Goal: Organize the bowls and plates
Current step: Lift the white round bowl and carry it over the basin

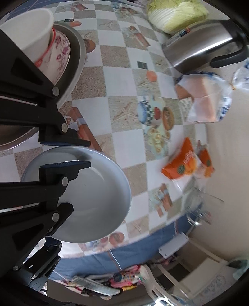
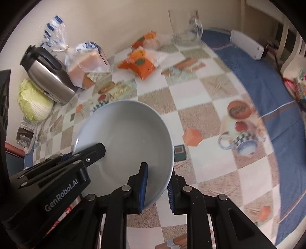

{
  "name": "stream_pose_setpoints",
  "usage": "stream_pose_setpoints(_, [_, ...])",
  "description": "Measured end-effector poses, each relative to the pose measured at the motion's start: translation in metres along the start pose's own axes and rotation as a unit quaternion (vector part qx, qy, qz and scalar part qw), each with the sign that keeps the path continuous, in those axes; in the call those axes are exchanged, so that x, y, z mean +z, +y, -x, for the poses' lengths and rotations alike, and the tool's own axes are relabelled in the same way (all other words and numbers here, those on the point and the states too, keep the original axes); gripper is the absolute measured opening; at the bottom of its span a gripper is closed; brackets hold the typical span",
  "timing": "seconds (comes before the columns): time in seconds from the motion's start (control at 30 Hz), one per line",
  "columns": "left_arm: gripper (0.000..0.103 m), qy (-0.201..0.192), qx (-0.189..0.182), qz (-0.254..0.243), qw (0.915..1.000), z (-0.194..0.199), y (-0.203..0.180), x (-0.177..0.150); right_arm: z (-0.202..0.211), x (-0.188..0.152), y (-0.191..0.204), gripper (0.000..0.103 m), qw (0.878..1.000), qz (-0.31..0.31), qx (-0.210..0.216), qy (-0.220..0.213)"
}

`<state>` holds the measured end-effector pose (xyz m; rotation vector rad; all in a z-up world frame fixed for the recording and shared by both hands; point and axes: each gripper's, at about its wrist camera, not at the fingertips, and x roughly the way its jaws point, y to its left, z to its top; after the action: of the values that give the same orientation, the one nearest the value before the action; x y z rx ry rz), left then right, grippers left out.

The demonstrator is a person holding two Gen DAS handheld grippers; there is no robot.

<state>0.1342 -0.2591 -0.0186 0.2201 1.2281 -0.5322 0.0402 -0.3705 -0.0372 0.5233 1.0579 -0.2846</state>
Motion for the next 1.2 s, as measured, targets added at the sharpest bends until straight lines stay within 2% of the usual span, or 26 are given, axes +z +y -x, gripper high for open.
stream_pose_setpoints(0.23, [0.014, -0.043, -0.017, 0.012, 0.9989, 0.037, 0.001, -0.004, 0.031, -0.002, 0.015, 0.021, 1.000, 0.012, 0.000, -0.027])
stream_pose_setpoints(0.47, [0.014, -0.083, -0.032, 0.056, 0.9945, 0.069, 0.028, -0.016, 0.049, -0.006, 0.044, 0.021, 0.998, 0.043, 0.022, -0.041])
stream_pose_setpoints(0.87, [0.014, -0.150, -0.026, 0.109, 0.9823, 0.123, 0.087, -0.044, 0.076, -0.024, 0.114, 0.021, 0.990, 0.115, 0.035, -0.071])
stream_pose_setpoints(1.2, [0.014, -0.183, -0.025, 0.155, 0.9705, 0.148, 0.132, -0.071, 0.085, -0.044, 0.164, 0.021, 0.982, 0.165, 0.043, -0.080])
